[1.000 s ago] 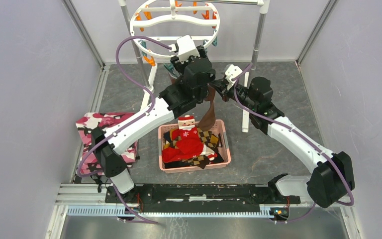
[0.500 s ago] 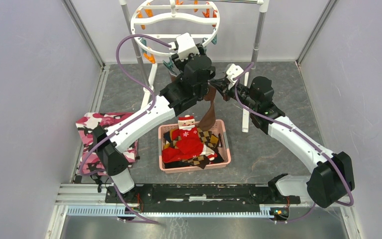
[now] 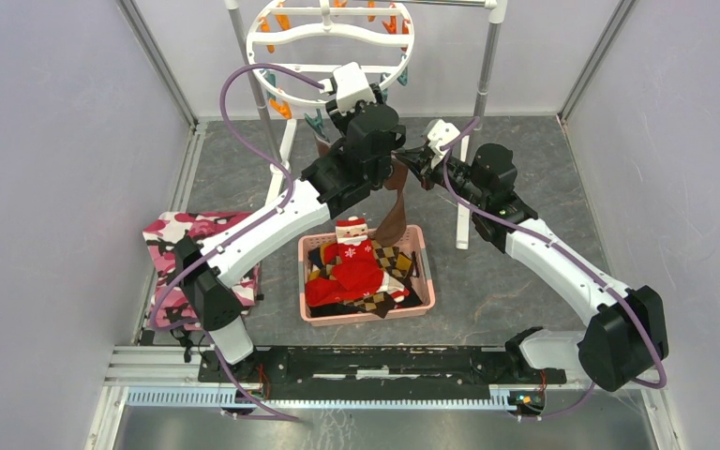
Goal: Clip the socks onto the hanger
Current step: Open the clamp at the hanger, then clamp the sock onto the hanger.
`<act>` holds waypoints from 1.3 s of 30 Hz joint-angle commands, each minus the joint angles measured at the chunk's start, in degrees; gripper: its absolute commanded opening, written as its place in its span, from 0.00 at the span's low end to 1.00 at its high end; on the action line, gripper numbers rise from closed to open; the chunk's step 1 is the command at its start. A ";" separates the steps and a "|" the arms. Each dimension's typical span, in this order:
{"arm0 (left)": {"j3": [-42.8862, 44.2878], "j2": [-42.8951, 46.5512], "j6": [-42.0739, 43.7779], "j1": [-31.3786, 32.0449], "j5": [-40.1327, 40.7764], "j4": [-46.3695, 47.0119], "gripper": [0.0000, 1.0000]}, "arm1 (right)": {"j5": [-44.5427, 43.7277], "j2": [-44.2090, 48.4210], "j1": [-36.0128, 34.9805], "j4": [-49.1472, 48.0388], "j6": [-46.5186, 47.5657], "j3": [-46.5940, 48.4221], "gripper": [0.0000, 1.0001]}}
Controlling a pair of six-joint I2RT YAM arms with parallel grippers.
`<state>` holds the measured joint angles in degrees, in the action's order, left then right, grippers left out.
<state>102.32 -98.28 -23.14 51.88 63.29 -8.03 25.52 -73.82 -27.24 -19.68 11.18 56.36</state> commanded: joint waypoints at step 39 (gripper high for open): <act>-1.95 4.21 2.63 -1.34 -1.74 2.49 0.19 | -0.08 -5.78 -1.64 -2.02 -2.33 10.42 0.00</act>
<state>100.49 -96.79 -19.44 50.85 61.04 -7.16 26.46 -79.07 -28.12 -19.62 9.23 63.00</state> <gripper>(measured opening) 0.267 0.011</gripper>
